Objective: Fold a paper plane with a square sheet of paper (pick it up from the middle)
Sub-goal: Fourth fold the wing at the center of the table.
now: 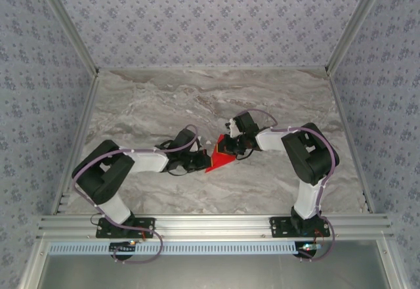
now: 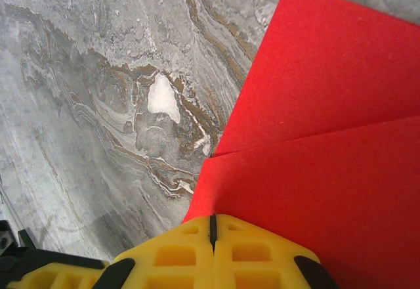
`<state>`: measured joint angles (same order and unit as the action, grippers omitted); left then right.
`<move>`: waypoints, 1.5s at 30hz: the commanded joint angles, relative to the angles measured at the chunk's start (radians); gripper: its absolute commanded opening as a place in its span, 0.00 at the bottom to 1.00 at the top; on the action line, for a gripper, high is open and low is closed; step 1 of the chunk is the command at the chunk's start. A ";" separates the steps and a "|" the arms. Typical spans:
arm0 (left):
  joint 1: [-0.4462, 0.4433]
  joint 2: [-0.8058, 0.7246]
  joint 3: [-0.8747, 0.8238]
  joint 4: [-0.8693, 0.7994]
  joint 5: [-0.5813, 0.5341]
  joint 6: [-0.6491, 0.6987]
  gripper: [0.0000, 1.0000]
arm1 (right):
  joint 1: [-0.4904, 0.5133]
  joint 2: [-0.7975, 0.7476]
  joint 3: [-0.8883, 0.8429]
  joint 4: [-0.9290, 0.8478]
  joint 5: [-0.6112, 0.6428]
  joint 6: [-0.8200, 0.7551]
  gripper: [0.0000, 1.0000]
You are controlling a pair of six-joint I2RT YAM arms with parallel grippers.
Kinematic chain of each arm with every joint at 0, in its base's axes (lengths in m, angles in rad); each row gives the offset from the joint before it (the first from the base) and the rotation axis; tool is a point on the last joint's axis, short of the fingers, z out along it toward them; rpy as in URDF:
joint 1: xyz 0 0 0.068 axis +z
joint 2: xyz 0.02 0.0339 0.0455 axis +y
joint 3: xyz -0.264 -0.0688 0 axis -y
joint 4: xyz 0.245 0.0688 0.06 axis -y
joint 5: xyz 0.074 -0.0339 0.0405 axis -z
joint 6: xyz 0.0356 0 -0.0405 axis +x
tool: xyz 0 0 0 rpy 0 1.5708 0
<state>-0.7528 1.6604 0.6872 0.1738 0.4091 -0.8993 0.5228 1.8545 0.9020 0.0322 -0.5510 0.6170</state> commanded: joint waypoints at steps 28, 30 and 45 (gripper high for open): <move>-0.010 0.054 0.007 -0.126 -0.023 0.049 0.00 | 0.141 -0.102 -0.078 0.000 0.069 0.059 0.00; -0.010 0.054 0.006 -0.125 -0.024 0.049 0.00 | 0.142 -0.106 -0.078 0.004 0.071 0.062 0.00; -0.010 0.054 0.003 -0.140 -0.034 0.041 0.00 | 0.132 -0.038 -0.065 -0.038 0.137 0.061 0.00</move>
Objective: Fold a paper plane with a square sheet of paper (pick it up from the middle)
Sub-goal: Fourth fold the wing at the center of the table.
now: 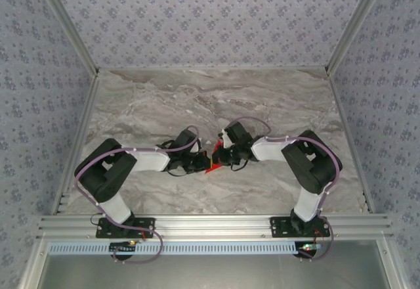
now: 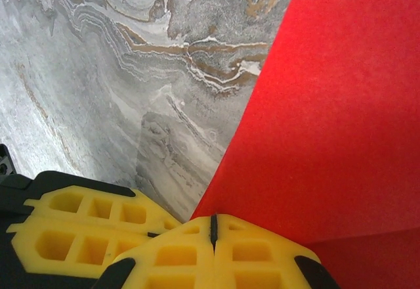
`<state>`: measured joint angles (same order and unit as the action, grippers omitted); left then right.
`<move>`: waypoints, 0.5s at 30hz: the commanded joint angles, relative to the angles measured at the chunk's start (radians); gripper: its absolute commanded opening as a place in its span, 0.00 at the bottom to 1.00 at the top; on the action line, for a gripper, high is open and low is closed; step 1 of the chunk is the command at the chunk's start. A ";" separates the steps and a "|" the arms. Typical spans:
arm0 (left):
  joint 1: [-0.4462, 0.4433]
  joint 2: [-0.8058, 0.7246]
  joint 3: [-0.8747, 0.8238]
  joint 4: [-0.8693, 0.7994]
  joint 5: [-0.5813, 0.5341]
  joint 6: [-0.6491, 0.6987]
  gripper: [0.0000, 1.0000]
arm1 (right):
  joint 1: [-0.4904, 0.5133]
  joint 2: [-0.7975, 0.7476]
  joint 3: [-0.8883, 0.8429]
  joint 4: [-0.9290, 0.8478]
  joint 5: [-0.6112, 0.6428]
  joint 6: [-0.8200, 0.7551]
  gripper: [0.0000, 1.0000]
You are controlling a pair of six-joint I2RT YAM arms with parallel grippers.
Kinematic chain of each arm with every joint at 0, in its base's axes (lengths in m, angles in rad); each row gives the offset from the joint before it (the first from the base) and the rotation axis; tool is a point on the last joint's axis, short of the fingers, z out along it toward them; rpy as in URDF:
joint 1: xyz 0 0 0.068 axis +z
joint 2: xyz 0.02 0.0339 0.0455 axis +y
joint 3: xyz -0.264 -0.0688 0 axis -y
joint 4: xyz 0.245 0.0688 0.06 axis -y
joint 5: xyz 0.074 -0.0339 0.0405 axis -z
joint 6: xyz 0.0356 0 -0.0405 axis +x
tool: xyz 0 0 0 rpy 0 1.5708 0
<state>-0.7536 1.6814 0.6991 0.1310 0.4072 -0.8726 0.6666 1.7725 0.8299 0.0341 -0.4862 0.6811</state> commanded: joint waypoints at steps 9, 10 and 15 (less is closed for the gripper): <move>-0.015 0.024 -0.066 -0.143 -0.040 -0.003 0.00 | -0.252 0.056 -0.020 -0.034 0.098 -0.076 0.00; -0.014 0.023 -0.073 -0.142 -0.042 -0.003 0.00 | -0.278 0.056 -0.012 -0.035 0.098 -0.082 0.00; -0.013 0.021 -0.069 -0.140 -0.043 -0.004 0.00 | -0.302 -0.004 0.018 -0.057 0.089 -0.099 0.00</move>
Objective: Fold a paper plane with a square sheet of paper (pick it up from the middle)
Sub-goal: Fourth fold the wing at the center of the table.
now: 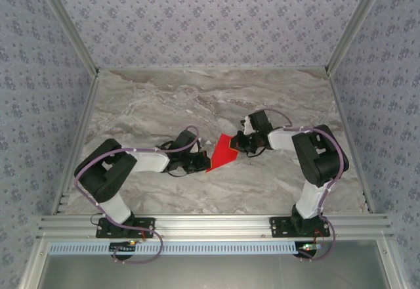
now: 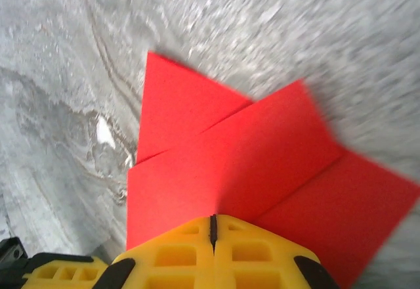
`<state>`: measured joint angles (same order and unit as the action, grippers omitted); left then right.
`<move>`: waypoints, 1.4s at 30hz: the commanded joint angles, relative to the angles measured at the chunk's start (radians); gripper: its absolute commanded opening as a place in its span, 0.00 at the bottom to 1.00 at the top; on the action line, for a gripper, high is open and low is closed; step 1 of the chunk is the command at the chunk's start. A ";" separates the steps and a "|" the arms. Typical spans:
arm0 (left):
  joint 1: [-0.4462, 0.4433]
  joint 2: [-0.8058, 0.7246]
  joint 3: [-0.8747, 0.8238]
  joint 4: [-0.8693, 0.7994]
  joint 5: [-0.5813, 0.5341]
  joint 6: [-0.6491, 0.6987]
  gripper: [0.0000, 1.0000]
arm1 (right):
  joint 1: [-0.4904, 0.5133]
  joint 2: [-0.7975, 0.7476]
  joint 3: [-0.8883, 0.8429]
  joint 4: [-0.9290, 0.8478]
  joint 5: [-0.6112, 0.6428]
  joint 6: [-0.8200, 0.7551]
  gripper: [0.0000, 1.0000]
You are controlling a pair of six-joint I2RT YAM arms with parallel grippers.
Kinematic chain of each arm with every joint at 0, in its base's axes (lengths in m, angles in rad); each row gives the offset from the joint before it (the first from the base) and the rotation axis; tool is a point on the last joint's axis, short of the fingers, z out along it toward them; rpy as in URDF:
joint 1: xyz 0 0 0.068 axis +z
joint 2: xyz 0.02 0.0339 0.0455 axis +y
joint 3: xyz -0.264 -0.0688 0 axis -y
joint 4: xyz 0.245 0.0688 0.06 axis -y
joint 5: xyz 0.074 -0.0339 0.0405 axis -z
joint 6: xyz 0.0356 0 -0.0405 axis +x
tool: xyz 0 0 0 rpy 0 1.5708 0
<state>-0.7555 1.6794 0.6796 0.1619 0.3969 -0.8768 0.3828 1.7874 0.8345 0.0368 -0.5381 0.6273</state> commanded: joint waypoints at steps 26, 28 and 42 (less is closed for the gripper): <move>-0.014 0.009 -0.050 -0.200 -0.053 0.019 0.00 | 0.006 0.067 0.017 -0.010 0.106 -0.055 0.00; -0.014 0.009 -0.055 -0.199 -0.056 0.019 0.00 | -0.053 0.070 0.017 0.001 0.115 -0.056 0.00; -0.015 -0.003 -0.008 -0.208 -0.033 0.046 0.00 | -0.057 -0.097 0.076 -0.100 0.150 -0.048 0.00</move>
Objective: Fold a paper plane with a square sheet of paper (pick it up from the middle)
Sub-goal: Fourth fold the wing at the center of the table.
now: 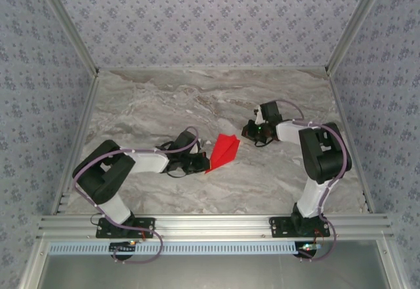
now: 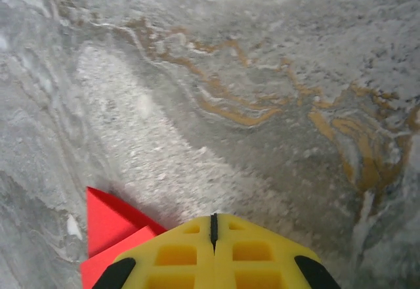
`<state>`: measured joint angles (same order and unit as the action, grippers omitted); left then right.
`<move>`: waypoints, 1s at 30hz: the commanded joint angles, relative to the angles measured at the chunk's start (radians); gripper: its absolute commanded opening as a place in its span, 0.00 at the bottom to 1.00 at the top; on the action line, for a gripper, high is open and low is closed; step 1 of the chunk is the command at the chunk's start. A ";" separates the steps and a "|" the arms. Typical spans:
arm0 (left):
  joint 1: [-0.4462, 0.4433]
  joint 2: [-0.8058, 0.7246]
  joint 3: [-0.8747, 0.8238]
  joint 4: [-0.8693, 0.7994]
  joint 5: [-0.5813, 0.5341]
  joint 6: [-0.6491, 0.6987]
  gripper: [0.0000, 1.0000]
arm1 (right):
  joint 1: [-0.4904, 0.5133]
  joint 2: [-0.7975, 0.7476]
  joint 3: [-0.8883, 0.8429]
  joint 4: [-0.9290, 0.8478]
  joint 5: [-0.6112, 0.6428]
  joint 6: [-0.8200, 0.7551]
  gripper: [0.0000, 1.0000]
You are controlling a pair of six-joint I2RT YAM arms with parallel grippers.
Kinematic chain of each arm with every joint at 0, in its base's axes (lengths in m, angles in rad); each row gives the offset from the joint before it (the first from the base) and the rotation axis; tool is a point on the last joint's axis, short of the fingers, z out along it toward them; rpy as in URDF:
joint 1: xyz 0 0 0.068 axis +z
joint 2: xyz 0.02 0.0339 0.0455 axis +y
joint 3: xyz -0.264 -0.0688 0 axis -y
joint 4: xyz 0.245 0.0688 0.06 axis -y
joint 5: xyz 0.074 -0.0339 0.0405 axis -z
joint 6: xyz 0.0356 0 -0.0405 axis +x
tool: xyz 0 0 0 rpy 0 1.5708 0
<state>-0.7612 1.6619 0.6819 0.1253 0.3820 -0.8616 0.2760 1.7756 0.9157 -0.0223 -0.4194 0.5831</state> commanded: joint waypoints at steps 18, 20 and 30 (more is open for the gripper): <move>-0.009 0.024 0.014 -0.168 0.007 0.067 0.00 | 0.286 0.083 0.004 0.011 -0.054 0.094 0.00; -0.010 0.015 0.008 -0.170 0.031 0.087 0.00 | 0.280 0.093 0.012 -0.030 -0.026 0.084 0.00; -0.013 -0.067 -0.027 -0.276 0.086 0.170 0.00 | 0.258 0.110 0.018 -0.094 0.016 0.068 0.00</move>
<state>-0.7612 1.6161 0.6773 0.0071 0.4259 -0.7452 0.5579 1.8423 0.9348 -0.0269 -0.4908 0.6655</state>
